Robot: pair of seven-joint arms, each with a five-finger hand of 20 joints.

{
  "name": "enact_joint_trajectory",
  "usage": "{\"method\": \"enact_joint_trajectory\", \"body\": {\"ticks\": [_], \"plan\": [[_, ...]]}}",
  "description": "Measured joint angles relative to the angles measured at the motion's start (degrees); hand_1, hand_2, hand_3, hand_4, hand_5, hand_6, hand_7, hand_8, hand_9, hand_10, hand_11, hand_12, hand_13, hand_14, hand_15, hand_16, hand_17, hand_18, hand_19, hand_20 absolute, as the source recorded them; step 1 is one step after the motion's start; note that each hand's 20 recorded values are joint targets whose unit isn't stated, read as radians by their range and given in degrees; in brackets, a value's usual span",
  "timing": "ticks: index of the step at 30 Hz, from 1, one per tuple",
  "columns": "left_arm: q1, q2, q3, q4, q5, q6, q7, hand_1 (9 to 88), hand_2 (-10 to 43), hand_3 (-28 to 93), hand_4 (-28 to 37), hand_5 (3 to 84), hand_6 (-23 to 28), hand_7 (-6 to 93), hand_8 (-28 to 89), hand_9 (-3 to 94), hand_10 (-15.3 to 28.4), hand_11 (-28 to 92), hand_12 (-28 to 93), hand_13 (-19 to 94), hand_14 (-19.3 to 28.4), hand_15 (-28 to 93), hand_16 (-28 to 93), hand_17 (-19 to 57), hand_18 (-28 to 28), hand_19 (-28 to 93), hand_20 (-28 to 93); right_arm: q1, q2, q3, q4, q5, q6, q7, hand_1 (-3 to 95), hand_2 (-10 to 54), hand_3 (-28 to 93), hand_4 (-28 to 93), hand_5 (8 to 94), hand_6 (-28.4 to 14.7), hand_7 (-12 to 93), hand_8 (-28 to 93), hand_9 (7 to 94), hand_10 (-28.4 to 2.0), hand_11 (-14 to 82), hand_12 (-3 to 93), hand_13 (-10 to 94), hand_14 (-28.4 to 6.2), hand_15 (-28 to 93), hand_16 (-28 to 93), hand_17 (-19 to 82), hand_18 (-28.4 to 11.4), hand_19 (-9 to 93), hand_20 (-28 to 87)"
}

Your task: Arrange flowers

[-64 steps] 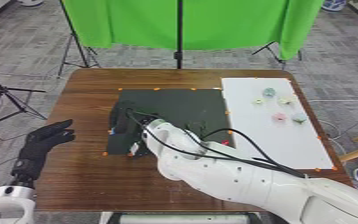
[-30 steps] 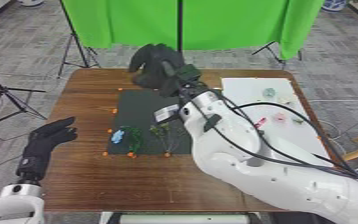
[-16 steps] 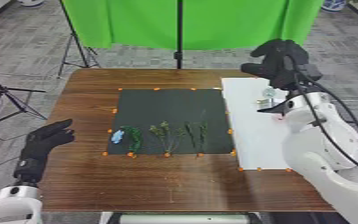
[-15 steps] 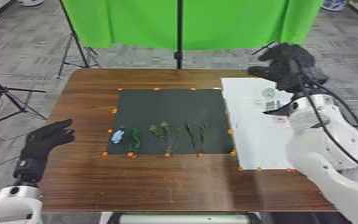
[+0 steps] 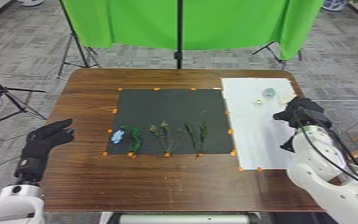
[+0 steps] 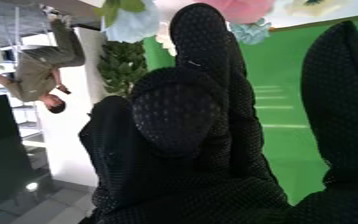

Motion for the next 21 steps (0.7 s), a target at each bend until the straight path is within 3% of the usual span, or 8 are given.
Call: {"method": "enact_joint_trajectory", "body": {"ticks": [8,12,15,18,21], "plan": [[-1.1,-0.09,0.62,0.27,0.24,0.06,-1.01,35.8,1.8,66,-13.1,46.9,5.1,13.1,-6,46.9,14.3,23,13,41,19.1,27,-1,12.1,14.5,18,23,-1.1,-0.8,5.5,-0.1,-0.7,0.1,-8.1,34.0,-9.5,66,-13,64.4,1.3,16,-9,82.6,-11.4,32.5,27.7,91,-2.5,57,35,61,-15.1,93,55],[-1.7,-0.16,0.67,0.80,0.29,-0.03,-1.37,35.8,1.7,66,-13.1,47.0,5.1,13.0,-6,46.8,14.3,23,13,41,19.2,27,-1,12.1,14.5,18,23,-2.1,-0.3,4.8,0.3,-1.1,-0.1,-8.5,34.6,-9.5,66,-13,64.0,1.5,16,-9,82.5,-11.4,32.5,27.7,91,-2.2,57,35,62,-15.0,93,55],[-2.9,-0.22,0.62,2.25,0.23,-0.55,-1.46,35.8,1.8,66,-13.2,47.0,5.1,12.9,-6,46.8,14.3,23,13,41,19.1,27,-1,12.1,14.5,18,23,-2.2,-0.3,3.8,1.5,-1.1,-1.0,-8.6,35.5,-9.5,67,-13,63.5,1.6,16,-9,82.2,-11.5,32.4,27.7,92,-2.1,56,36,62,-15.0,93,55],[-4.7,-0.31,0.49,4.59,-0.07,-1.67,-1.46,35.7,1.8,66,-13.1,46.9,5.0,13.0,-6,46.8,14.3,23,13,41,19.1,27,-1,12.1,14.4,18,23,-2.5,-0.4,3.7,2.4,-1.0,-1.4,-9.0,37.2,-9.5,67,-14,63.2,1.8,16,-9,82.2,-11.5,32.5,27.5,92,-1.9,56,36,62,-14.6,93,55],[-6.0,-0.76,-1.21,6.27,-0.97,-4.86,-1.37,35.8,1.8,66,-13.1,46.9,5.1,12.9,-6,46.8,14.3,23,13,41,19.1,27,-1,12.1,14.4,18,23,-3.1,-0.4,3.7,3.0,-1.1,-1.4,-9.6,39.2,-9.5,68,-15,63.1,2.0,16,-9,82.4,-11.5,32.6,27.3,92,-1.7,56,36,62,-14.4,93,54]]}}
